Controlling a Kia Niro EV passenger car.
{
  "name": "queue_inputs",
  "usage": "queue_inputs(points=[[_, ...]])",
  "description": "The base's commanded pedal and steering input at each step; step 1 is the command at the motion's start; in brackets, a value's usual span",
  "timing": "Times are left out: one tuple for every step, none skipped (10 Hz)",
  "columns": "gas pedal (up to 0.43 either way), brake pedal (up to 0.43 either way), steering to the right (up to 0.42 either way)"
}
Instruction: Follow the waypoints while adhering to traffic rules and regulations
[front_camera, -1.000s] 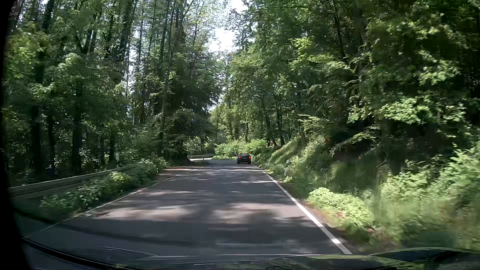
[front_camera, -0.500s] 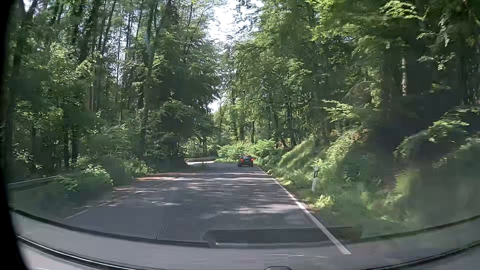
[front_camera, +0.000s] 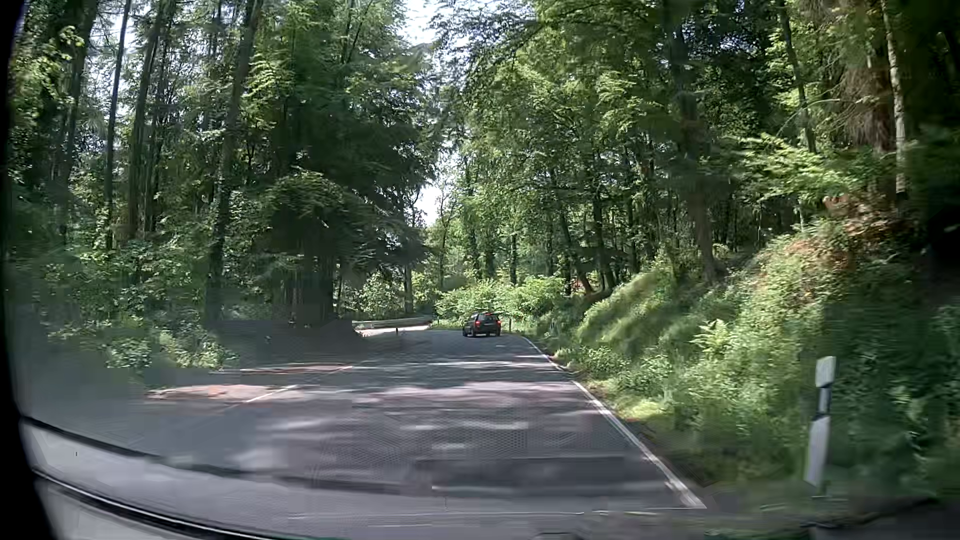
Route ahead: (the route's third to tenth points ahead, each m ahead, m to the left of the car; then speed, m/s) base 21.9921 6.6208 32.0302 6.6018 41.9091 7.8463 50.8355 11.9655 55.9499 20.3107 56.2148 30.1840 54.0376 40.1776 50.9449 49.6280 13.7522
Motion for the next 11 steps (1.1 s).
queue_inputs(points=[[0.0, 0.134, -0.005], [0.0, 0.146, -0.005], [0.0, 0.152, -0.005], [0.0, 0.152, -0.005], [0.0, 0.165, -0.005], [0.0, 0.171, -0.006], [0.0, 0.177, -0.006], [0.0, 0.183, -0.006], [0.0, 0.195, -0.006], [0.0, 0.207, -0.007], [0.0, 0.22, -0.007]])
